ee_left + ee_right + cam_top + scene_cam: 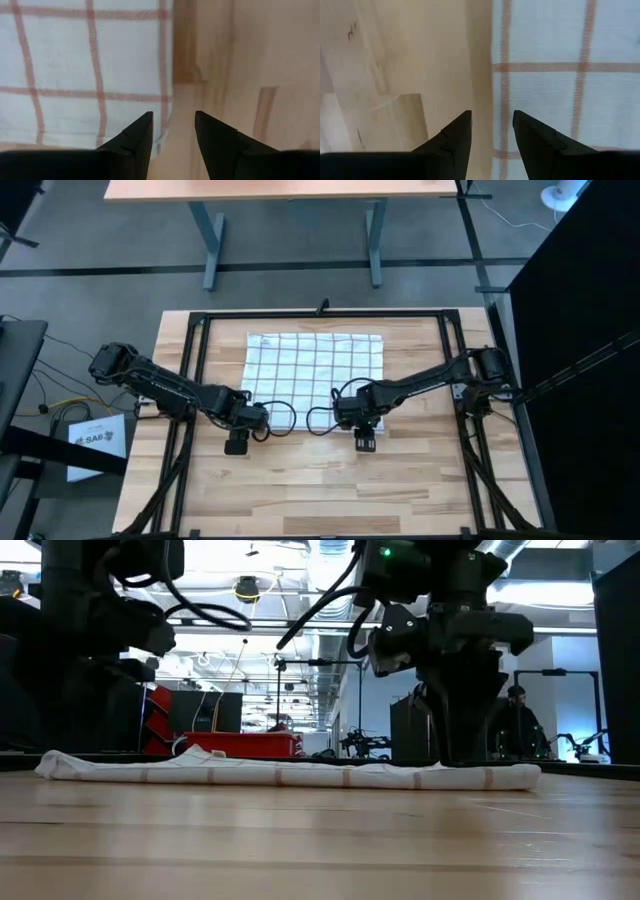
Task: Roll towel
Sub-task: Roll the white squared towel
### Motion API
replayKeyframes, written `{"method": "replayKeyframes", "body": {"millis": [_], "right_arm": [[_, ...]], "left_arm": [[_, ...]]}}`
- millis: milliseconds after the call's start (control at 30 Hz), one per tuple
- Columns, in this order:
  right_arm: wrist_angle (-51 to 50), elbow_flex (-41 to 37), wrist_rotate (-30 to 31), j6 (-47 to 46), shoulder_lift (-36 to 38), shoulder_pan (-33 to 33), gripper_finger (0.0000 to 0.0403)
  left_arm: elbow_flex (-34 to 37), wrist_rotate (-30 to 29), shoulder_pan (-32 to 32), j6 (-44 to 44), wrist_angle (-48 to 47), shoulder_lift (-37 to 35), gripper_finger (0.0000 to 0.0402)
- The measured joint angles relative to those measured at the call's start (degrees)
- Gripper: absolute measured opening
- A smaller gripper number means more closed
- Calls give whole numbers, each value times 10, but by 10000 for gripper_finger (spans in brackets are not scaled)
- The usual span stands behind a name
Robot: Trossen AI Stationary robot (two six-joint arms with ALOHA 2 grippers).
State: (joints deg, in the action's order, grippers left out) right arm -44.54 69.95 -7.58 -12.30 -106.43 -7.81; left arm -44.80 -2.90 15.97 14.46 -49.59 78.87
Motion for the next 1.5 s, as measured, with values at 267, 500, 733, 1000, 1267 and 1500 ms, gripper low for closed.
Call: {"method": "replayKeyframes", "body": {"millis": [267,500,733,1000,1267,1500], "right_arm": [[12,-11,2,31,-5,-12,134],[21,-44,2,29,-5,-7,134],[48,-49,2,27,-5,-7,134],[47,-50,2,27,-5,-7,122],[48,-56,2,9,-7,-10,9],[54,-75,-29,-29,-5,-53,1]], "left_arm": [[0,-28,20,20,30,1,131],[0,-46,36,23,37,63,131],[-3,-89,31,31,54,124,131],[-1,-113,33,53,70,130,98],[0,-137,41,90,105,131,2],[-1,-143,97,167,103,132,0]]}}
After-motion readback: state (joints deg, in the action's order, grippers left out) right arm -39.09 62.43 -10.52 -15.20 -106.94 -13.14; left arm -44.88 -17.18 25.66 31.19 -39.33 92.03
